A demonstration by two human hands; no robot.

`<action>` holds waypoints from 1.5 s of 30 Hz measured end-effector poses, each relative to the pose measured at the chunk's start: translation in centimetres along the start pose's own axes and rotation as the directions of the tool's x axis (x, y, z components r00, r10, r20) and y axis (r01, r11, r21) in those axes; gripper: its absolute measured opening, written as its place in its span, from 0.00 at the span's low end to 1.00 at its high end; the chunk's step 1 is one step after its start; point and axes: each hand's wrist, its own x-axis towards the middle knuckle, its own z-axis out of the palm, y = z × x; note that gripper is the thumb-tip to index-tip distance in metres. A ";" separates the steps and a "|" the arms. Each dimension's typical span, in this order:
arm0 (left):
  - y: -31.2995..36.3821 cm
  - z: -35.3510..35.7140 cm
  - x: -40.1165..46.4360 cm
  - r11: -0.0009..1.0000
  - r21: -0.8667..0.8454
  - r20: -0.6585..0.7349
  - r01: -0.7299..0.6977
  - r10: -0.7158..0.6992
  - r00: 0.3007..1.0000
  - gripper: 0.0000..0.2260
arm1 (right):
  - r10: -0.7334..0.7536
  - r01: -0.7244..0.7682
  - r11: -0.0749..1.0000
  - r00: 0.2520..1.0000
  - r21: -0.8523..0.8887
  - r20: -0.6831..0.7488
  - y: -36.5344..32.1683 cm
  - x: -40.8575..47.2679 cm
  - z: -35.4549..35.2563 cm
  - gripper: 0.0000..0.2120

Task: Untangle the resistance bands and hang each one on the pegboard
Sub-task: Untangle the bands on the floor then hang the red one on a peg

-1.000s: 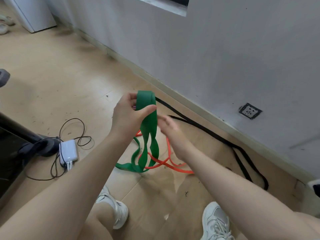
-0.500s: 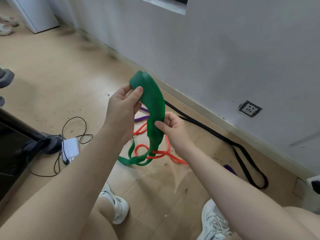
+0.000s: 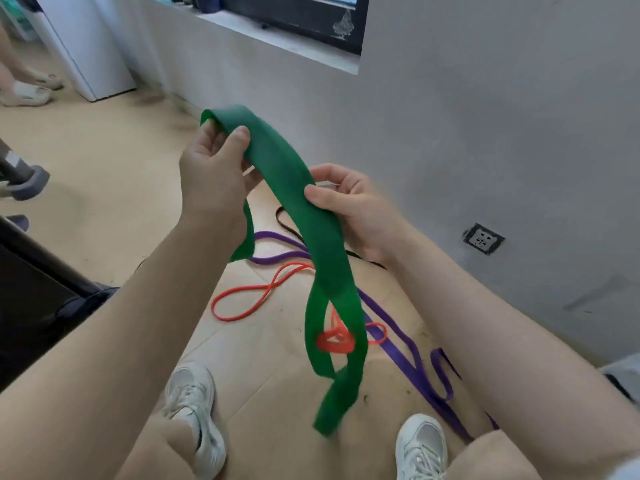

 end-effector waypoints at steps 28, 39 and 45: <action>-38.2 -18.0 1.8 0.124 0.986 -0.025 0.113 -0.558 0.829 0.27 | 0.709 0.041 0.079 0.700 -0.996 0.085 38.3 2.0 -15.8 0.21; -42.9 -16.4 -5.3 0.229 0.692 0.519 -0.684 -0.817 0.252 0.22 | 0.740 0.409 -0.091 0.638 -0.908 0.213 42.1 -0.6 -16.2 0.18; -41.4 -16.8 -2.9 0.462 0.558 0.755 -0.689 -0.628 0.191 0.08 | 0.621 -0.380 0.308 0.775 -0.872 -0.118 38.0 1.9 -20.6 0.07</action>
